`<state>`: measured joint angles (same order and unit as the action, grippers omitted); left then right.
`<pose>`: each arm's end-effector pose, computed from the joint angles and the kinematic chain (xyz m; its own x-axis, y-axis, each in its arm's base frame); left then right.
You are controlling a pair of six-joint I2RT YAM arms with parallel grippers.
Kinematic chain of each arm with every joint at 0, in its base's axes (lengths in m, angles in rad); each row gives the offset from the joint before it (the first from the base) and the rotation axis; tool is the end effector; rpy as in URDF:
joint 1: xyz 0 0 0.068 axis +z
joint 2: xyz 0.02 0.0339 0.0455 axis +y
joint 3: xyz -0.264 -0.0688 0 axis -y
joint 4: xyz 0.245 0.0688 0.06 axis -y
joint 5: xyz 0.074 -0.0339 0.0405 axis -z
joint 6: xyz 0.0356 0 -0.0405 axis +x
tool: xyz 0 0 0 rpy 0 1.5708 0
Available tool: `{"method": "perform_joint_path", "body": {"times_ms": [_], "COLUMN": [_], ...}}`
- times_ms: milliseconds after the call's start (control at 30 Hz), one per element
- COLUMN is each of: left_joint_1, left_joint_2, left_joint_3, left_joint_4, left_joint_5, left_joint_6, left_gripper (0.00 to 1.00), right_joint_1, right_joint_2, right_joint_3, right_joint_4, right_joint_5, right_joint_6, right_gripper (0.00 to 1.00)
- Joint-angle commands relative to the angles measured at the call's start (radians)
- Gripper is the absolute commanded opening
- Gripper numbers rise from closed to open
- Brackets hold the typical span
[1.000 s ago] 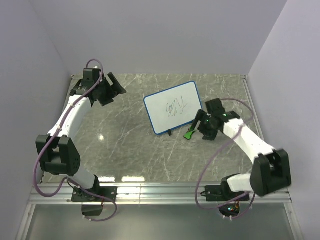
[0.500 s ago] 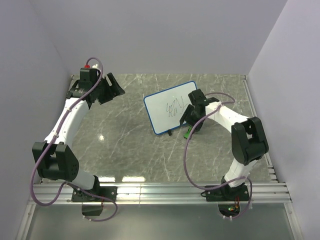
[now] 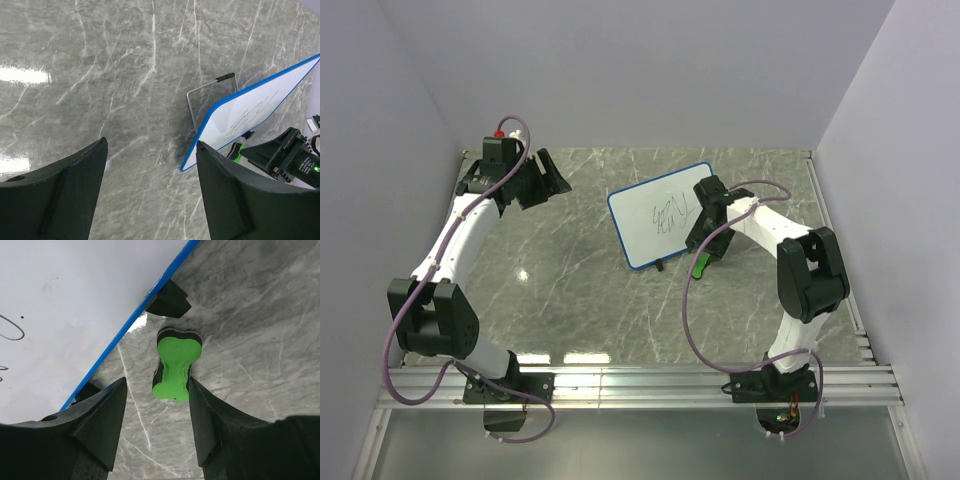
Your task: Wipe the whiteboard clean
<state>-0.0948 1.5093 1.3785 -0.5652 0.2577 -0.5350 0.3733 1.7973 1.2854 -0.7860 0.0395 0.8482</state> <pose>0.3353 -0.0410 0.3350 -0.6950 -0.4291 -0.5769 -0.0792 0.8431 -0.5318 0.3281 0.1270 0.1975 -0.8589 0.4685 -0.2068 0.4381 0.8813 0.1770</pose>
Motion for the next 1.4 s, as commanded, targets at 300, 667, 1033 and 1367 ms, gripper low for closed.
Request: {"method": "perform_joint_path", "body": {"times_ms": [300, 667, 1033, 1367], "left_joint_1": [-0.010, -0.026, -0.071, -0.079], "left_joint_2": [-0.003, 0.006, 0.086, 0.314], "left_joint_3": [0.002, 0.011, 0.158, 0.443], "left_joint_4": [0.002, -0.012, -0.036, 0.070], "left_joint_5": [0.005, -0.011, 0.003, 0.326], "left_joint_6": [0.009, 0.004, 0.046, 0.090], "left_gripper": [0.75, 0.74, 0.72, 0.79], "right_joint_1": [0.003, 0.004, 0.001, 0.003], "right_joint_2": [0.037, 0.065, -0.041, -0.310], "right_joint_3": [-0.047, -0.067, -0.072, -0.106], "right_joint_4": [0.040, 0.082, 0.024, -0.067], "right_joint_5": [0.020, 0.006, 0.020, -0.010], "right_joint_6": [-0.023, -0.034, -0.084, -0.107], "right_gripper": [0.58, 0.28, 0.00, 0.00]}}
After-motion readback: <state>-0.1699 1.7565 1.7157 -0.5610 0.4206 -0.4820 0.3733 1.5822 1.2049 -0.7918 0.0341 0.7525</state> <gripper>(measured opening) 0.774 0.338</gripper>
